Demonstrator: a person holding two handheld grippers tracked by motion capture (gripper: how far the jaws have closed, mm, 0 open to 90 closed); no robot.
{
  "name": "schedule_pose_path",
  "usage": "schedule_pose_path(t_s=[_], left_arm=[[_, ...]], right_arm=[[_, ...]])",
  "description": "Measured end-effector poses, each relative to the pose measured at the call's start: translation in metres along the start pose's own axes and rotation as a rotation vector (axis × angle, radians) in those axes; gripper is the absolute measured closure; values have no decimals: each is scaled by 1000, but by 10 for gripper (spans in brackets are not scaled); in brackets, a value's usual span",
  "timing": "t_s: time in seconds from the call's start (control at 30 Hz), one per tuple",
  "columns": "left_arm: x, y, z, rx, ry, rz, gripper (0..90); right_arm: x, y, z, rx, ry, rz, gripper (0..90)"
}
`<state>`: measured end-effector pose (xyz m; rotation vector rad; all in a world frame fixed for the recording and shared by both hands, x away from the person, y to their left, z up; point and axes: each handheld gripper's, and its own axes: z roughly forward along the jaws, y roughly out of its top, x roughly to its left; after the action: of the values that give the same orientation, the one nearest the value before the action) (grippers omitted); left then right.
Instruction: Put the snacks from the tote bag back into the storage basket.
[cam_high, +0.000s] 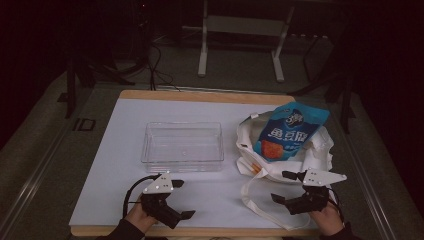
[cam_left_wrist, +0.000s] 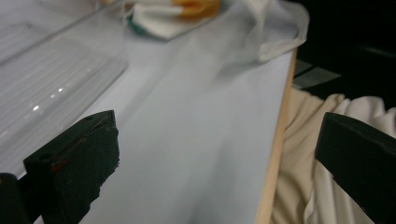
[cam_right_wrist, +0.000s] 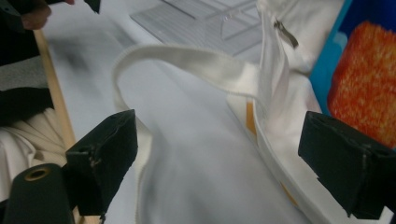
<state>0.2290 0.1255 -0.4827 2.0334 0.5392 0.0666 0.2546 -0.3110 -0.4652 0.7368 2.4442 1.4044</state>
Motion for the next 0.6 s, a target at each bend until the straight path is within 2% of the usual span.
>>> schedule_pose_path(t_s=[0.07,0.1,0.17,0.3,0.37,0.4,0.47,0.57,0.6], left_arm=[[-1,4,0,-2,-14,-1,2],[-2,8,1,-8,-23,0,2],[-4,15,3,-11,-32,10,2],[-6,32,7,-14,-91,13,2],[-6,40,9,-11,-100,35,2],[-6,49,12,-17,-105,64,2],[-6,52,13,-18,-109,74,2],[-3,65,17,-33,-127,94,2],[-3,73,19,-42,-130,113,2]], right_arm=[[0,2,-1,-4,-4,1,119],[0,6,-4,-18,22,-1,119],[0,8,-5,-25,22,-9,119],[1,14,-8,-34,37,-27,119],[1,17,-10,-37,41,-46,119],[1,20,-13,-39,39,-61,119],[1,22,-15,-48,36,-67,119],[-2,27,-19,-60,37,-74,119],[-3,30,-23,-74,34,-80,119]])
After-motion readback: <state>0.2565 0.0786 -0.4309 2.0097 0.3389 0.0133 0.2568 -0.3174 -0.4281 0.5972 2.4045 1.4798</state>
